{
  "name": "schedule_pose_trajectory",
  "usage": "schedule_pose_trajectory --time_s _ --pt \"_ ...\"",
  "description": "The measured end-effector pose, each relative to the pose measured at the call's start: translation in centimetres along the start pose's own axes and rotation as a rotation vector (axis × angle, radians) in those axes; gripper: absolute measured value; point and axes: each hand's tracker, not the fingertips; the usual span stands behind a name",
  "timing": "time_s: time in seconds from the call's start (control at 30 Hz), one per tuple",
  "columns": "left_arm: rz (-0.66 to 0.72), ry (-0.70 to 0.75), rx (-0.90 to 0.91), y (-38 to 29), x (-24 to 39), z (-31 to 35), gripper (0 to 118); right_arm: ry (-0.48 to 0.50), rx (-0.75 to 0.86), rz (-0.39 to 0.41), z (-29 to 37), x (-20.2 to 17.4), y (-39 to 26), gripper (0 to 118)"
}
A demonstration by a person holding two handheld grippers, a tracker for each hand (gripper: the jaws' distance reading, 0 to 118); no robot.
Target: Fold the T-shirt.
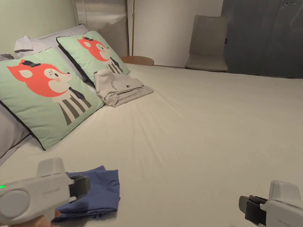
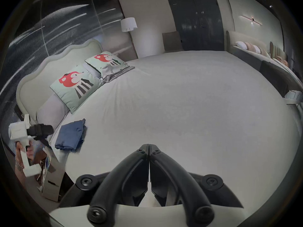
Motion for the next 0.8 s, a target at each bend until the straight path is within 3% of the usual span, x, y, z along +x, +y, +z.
schedule_pose_trajectory --time_s 0.2,0.6,0.8 --pt "-0.165 -0.013 0.040 -3.7 8.6 -2.6 1 -0.064 0.107 0.038 2.9 1.5 0.0 0" --pt "-0.357 -0.010 0.671 -2.4 23.9 5.1 1 -0.373 0.752 0.224 14.7 2.1 4.0 0" --pt "-0.369 -0.017 0.766 -2.7 25.8 6.5 1 -0.406 0.881 0.250 17.4 2.0 5.0 0"
